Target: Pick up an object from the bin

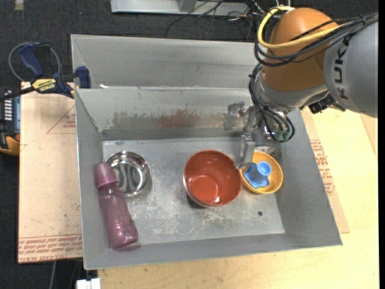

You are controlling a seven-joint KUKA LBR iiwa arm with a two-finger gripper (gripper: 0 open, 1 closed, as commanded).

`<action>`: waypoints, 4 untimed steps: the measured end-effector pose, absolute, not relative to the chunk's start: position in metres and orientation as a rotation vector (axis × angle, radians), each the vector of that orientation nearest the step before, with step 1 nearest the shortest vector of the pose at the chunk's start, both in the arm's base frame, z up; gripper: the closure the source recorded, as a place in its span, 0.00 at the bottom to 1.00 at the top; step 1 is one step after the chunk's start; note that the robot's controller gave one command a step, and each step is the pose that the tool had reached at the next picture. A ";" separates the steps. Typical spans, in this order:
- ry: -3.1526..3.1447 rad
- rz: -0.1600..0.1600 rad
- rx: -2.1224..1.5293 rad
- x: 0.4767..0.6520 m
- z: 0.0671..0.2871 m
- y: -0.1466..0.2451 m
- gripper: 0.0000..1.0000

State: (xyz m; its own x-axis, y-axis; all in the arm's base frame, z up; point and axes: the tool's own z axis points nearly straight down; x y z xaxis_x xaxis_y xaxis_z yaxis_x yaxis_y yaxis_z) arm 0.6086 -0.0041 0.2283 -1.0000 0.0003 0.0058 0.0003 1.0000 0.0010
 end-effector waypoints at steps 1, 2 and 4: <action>-3.144 -0.001 0.000 0.610 0.234 -0.004 0.00; -3.116 -0.002 0.401 0.554 0.108 0.002 0.00; -3.025 -0.003 0.843 0.567 0.071 0.006 0.00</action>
Offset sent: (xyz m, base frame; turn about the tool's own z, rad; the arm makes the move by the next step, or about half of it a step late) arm -0.0711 0.0065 -0.1583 -0.3290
